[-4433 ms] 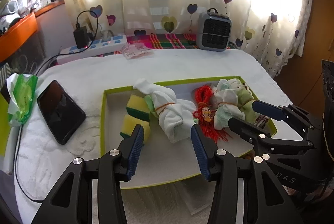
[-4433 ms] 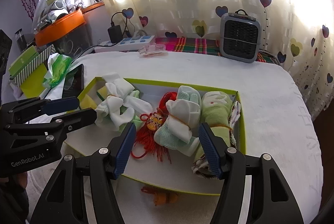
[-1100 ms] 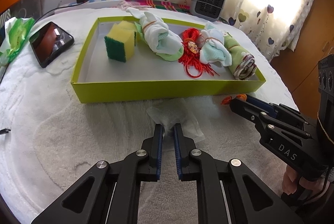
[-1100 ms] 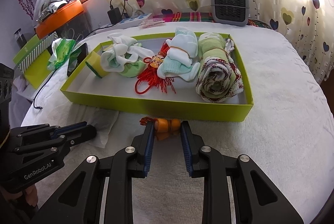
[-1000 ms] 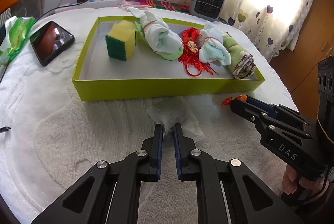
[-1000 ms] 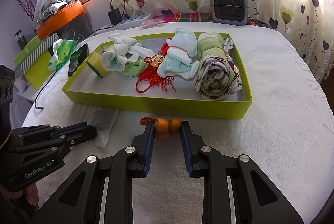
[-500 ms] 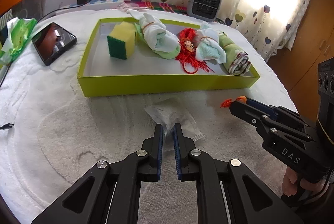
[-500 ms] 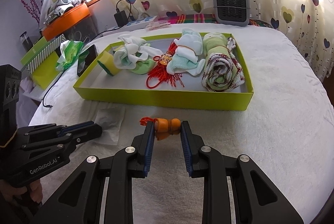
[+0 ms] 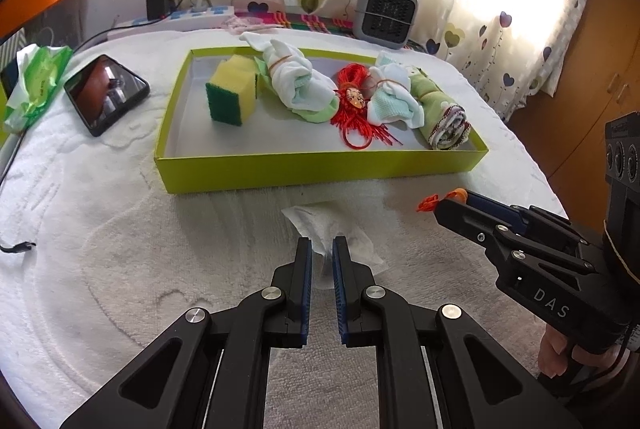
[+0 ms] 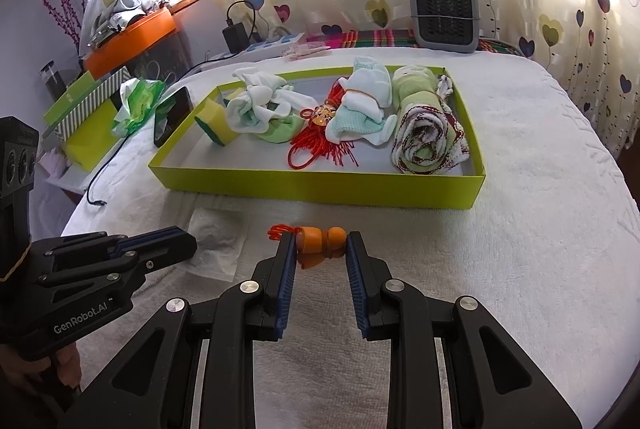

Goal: Organize soft objects
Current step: 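Grasp the orange toy with the right tool while the left tool grasps the white tissue packet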

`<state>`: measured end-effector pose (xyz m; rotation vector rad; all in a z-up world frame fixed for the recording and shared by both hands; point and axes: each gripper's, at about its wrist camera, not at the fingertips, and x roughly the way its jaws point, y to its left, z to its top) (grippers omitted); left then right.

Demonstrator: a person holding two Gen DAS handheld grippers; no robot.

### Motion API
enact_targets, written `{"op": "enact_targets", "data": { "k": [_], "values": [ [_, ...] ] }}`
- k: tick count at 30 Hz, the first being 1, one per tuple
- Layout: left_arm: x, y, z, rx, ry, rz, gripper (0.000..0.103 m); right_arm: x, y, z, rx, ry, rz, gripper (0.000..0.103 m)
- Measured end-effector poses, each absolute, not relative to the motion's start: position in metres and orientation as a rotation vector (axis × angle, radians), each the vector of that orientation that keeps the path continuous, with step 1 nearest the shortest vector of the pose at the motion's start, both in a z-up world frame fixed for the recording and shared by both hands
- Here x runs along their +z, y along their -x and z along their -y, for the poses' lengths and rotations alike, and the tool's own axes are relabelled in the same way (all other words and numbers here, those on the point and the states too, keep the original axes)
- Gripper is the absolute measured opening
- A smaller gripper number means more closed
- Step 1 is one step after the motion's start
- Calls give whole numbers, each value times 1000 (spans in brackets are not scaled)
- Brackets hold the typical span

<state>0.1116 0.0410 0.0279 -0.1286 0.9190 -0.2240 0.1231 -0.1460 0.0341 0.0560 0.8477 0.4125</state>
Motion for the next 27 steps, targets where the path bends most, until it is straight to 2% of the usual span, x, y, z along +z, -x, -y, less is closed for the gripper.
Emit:
{"op": "enact_targets", "data": {
  "k": [12, 14, 15, 21, 27],
  "values": [
    [28, -113, -42, -232, 134, -933, 11, 38, -120, 148, 416, -65, -835, 27],
    [23, -118, -41, -234, 154, -953, 24, 37, -121, 148, 417, -66, -838, 27],
    [21, -120, -40, -225, 156, -966, 35, 37, -121, 148, 418, -67, -840, 27],
    [17, -124, -37, -198, 144, -970, 55, 37, -121, 150, 418, -73, -839, 27],
    [16, -131, -33, -183, 126, -975, 56, 36, -122, 149, 424, -77, -842, 27]
  ]
}}
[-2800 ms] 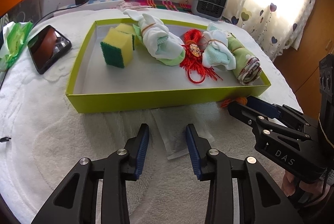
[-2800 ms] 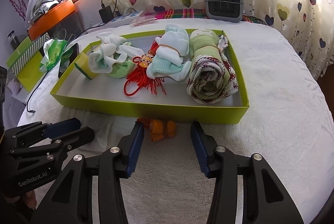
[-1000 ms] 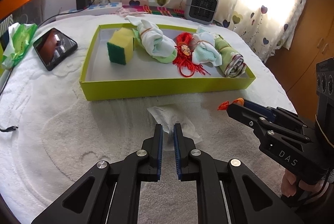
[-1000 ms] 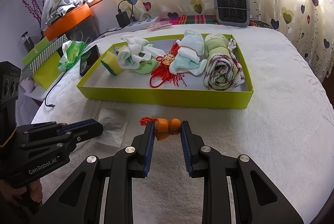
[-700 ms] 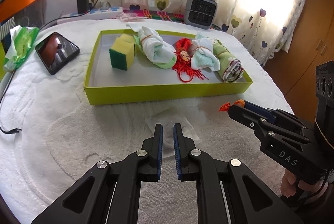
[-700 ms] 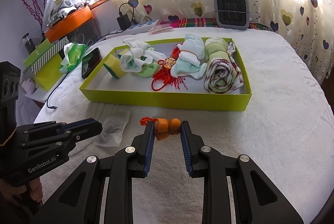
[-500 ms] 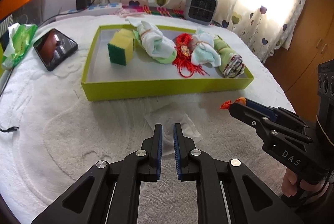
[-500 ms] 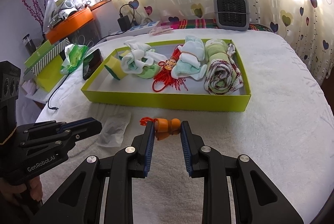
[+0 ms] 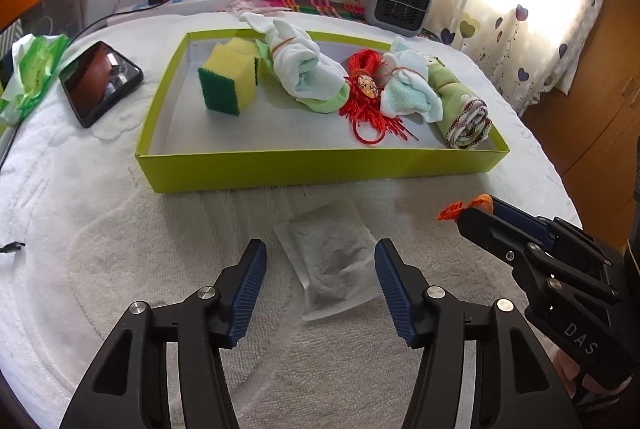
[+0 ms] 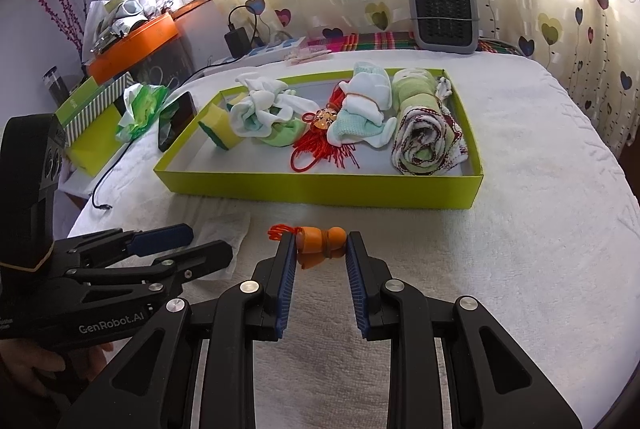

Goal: Organize soft objects
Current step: 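Grasp the orange toy with the right tool while the left tool grasps the white tissue packet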

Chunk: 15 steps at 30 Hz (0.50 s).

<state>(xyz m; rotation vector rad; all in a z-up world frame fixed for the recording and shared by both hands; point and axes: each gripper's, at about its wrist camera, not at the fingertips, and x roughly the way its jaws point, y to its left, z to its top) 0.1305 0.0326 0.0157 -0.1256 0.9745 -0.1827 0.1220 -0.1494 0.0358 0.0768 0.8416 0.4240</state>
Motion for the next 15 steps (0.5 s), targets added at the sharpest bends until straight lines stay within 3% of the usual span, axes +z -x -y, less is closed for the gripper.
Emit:
{"op": "enact_targets", "data": {
  "k": [11, 15],
  "values": [
    [13, -132, -16, -142, -10, -963, 55, 35, -122, 148, 427, -78, -847, 27],
    [14, -133, -21, -127, -2, -961, 39, 35, -122, 148, 425, -80, -848, 27]
  ]
}}
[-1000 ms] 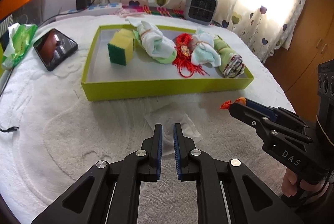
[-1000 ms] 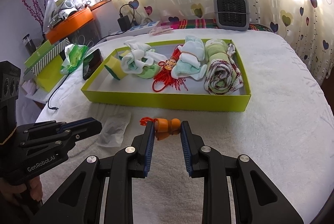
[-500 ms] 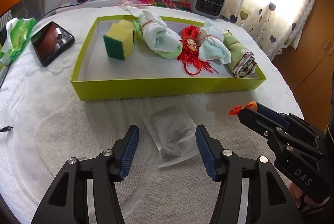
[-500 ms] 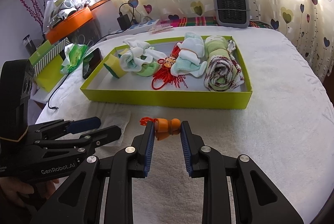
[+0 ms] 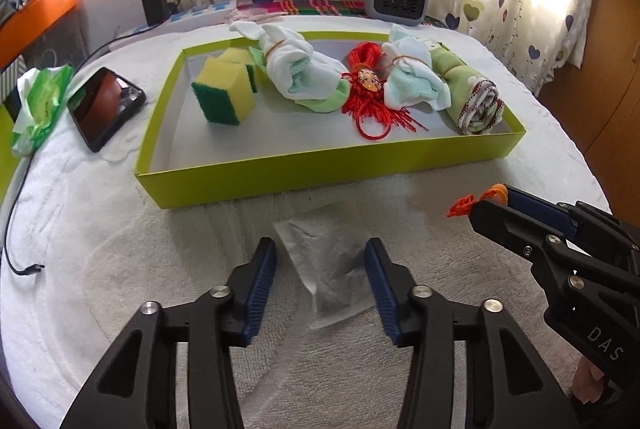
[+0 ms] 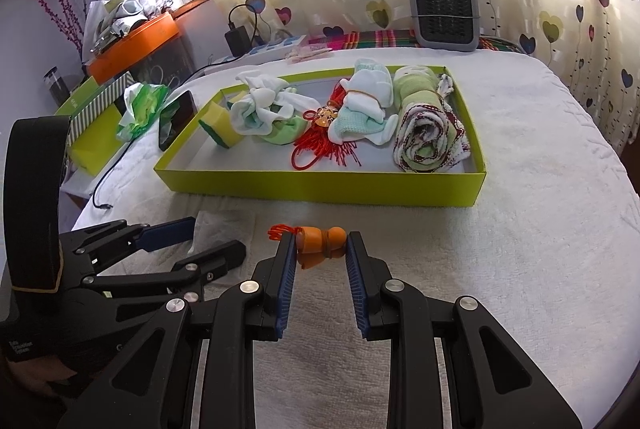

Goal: Organize soft objects
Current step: 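Grasp the orange toy with the right tool while the left tool grasps the white tissue packet, then carry the tissue packet with the left tool while the right tool carries the orange toy into the box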

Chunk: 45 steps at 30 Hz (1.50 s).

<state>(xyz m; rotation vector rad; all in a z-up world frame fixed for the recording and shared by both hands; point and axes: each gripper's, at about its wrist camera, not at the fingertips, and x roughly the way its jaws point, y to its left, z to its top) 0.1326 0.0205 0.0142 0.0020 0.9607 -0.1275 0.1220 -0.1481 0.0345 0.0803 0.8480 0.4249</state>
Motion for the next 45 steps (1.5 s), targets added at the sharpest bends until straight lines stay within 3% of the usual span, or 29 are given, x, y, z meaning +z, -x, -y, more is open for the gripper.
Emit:
{"op": "enact_targets", "data": {
  "k": [7, 12, 45],
  "values": [
    [14, -132, -27, -123, 15, -952, 20, 34, -122, 147, 424, -79, -850, 26],
    [14, -131, -29, -129, 28, -951, 17, 34, -122, 147, 423, -76, -850, 26],
    [60, -128, -39, -178, 50, -843, 15, 63, -126, 138, 429, -54, -774, 26]
  ]
}}
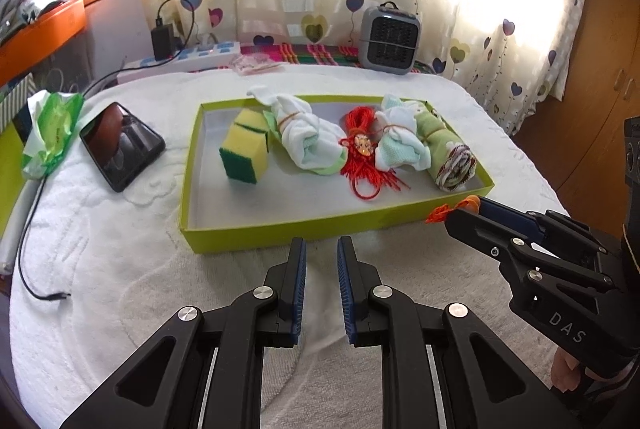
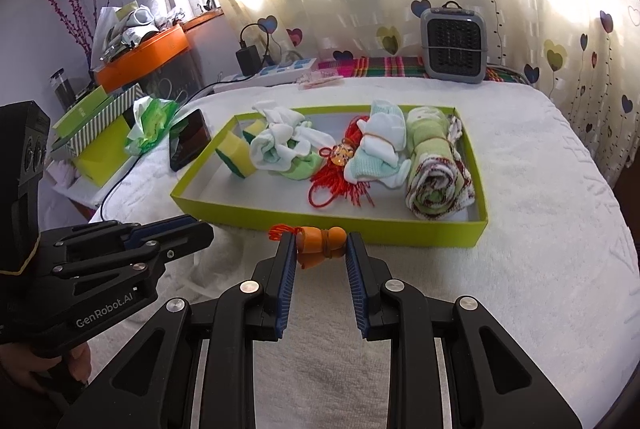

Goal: Organize soft objects
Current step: 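Carry the tissue packet with the left tool while the right tool carries the orange toy into the box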

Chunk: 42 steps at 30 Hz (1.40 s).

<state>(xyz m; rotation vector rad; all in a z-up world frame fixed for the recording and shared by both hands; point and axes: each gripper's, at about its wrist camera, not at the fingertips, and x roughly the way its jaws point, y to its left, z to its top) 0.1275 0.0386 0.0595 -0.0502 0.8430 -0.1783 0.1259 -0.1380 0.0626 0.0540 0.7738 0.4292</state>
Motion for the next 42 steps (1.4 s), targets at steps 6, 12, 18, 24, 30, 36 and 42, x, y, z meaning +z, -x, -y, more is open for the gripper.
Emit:
{"op": "enact_targets", "data": {
  "k": [6, 12, 18, 24, 30, 36, 42],
  "values": [
    [65, -139, -38, -194, 51, -834, 15, 72, -138, 138, 423, -46, -746, 26],
    [62, -148, -40, -196, 57, -844, 15, 77, -149, 140, 413, -42, -730, 26],
    [60, -152, -48, -207, 72, -858, 15, 76, -160, 143, 401, -34, -738, 27],
    [50, -134, -61, -163, 67, -894, 26, 73, -161, 141, 416, -39, -743, 26],
    [35, -131, -66, -179, 132, -952, 49, 68, -161, 137, 436, -49, -755, 27],
    [18, -135, -55, -176, 120, -998, 52, 66, -159, 137, 442, -52, -758, 27],
    [14, -135, -46, -136, 60, -1003, 52, 65, -158, 137, 446, -52, -761, 27]
  ]
}}
